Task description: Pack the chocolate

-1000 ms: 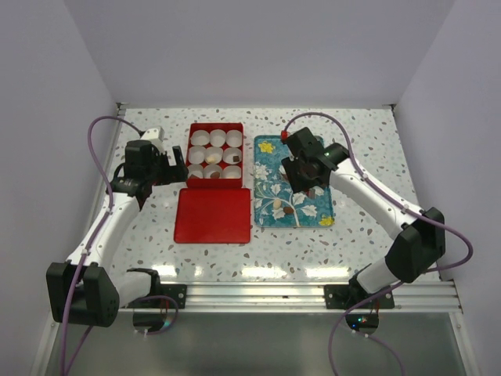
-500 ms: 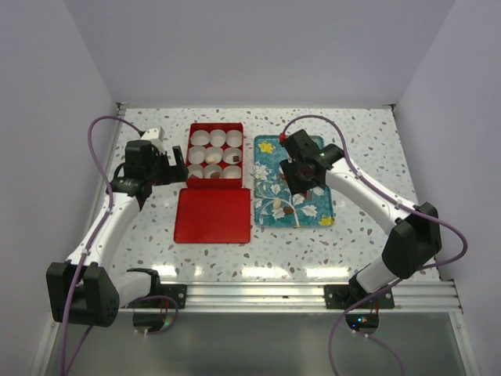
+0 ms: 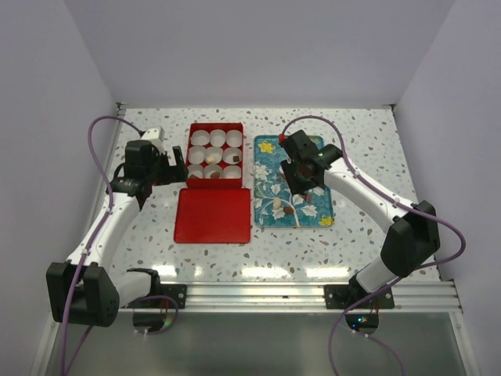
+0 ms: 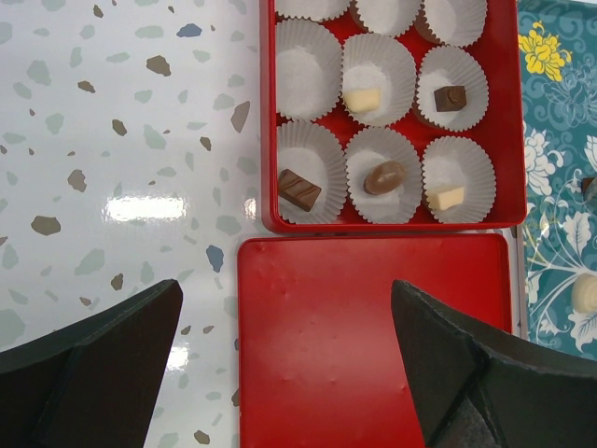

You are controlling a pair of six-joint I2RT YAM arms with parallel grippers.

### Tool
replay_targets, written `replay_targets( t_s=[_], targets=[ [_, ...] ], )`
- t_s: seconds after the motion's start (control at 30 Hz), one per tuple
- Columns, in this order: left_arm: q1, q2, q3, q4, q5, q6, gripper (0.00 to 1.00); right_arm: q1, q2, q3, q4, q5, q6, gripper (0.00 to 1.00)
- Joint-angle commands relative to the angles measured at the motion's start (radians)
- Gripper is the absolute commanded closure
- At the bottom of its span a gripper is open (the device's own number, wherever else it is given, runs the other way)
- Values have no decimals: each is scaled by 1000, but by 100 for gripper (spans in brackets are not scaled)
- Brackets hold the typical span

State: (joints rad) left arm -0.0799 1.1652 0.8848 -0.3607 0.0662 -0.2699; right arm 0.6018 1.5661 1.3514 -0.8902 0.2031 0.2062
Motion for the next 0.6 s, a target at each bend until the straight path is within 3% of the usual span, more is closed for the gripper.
replay_targets(
  t_s=[0.0,0.57],
  targets=[
    [-3,-6,-3,42,0,9,0,3,-3,18,27,22,13,65],
    [-3,-30,-14,32,-9,5,0,3,-8,155,-24,48,-27,66]
  ],
)
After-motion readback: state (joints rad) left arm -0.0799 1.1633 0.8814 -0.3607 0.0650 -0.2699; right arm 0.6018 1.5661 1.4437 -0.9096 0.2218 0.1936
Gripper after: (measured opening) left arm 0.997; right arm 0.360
